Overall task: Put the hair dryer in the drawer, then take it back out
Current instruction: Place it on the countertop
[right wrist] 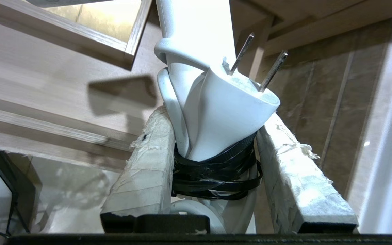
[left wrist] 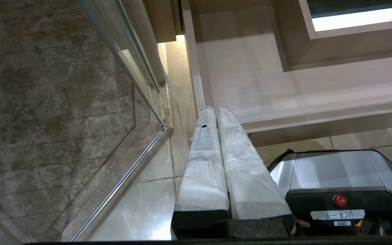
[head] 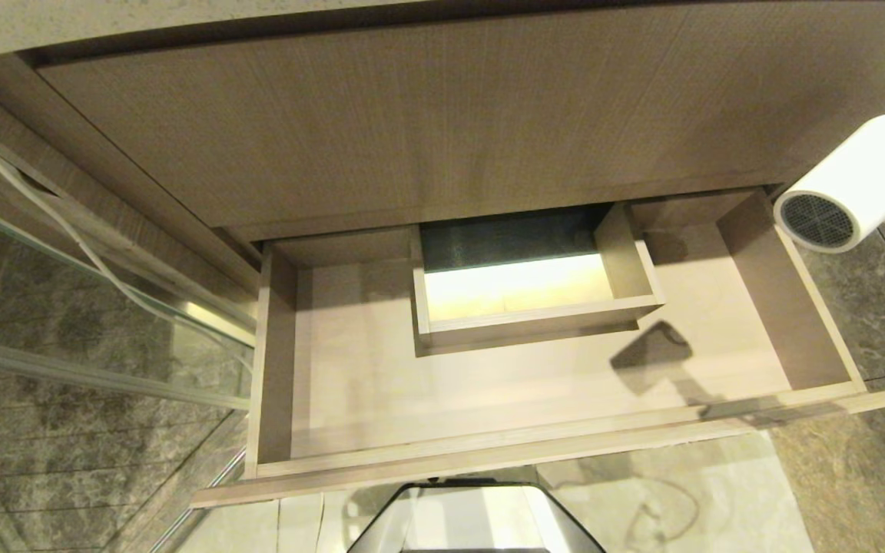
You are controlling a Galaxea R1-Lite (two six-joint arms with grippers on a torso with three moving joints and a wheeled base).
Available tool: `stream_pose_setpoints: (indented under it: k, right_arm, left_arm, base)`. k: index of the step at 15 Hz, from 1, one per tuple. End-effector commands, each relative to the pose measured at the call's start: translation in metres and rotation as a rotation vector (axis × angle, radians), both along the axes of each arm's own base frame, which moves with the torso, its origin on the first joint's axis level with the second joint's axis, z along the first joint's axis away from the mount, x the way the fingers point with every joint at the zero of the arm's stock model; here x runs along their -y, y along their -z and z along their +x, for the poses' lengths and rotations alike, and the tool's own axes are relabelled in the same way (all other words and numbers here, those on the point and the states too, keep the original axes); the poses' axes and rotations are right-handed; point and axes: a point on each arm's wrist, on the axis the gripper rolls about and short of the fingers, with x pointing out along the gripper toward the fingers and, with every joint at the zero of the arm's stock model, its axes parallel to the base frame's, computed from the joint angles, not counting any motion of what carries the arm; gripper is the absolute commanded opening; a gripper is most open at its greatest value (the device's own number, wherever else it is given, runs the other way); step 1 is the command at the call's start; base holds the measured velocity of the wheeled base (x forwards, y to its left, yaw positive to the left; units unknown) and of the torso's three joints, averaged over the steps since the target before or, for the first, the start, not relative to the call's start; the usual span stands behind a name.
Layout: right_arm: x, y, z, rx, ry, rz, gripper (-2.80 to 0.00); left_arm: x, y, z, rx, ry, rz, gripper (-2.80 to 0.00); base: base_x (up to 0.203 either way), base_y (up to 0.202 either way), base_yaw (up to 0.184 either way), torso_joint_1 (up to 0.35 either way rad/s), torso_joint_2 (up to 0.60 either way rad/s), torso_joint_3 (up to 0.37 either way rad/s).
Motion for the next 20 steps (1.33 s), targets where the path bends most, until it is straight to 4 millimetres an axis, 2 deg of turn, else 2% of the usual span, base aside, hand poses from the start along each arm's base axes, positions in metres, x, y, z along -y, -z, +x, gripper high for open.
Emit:
stream_pose_setpoints:
  k: [1, 3, 6, 15, 20]
  right_arm:
    - [-0.015, -0.006, -0.03, 0.08, -0.003, -0.045, -2.8]
    - [-0.015, -0.006, -0.031, 0.081, -0.004, -0.046, -2.8]
    - [-0.025, -0.004, -0.049, 0.12, -0.011, -0.064, -2.8]
    - [-0.025, 0.0, -0.05, 0.109, -0.009, -0.059, -2.8]
    - [-0.026, 0.013, -0.052, 0.071, -0.004, -0.036, -2.8]
  left_arm:
    - [0.0, 0.0, 0.0, 0.001, -0.001, 0.0, -2.8]
    - [0.0, 0.0, 0.0, 0.0, -0.001, 0.0, -2.8]
    - [0.0, 0.0, 0.0, 0.001, -0.001, 0.0, -2.8]
    - [0.0, 0.0, 0.0, 0.001, -0.001, 0.0, -2.8]
    - [0.0, 0.0, 0.0, 0.0, -0.001, 0.0, -2.8]
  base:
    - [0.0, 0.0, 0.0, -0.039, -0.01, -0.041]
    - [0.0, 0.0, 0.0, -0.011, 0.0, -0.014]
    - [0.0, 0.0, 0.0, 0.0, 0.0, 0.0]
    - [0.0, 0.0, 0.0, 0.0, 0.0, 0.0]
    - [0.0, 0.0, 0.0, 0.0, 0.0, 0.0]
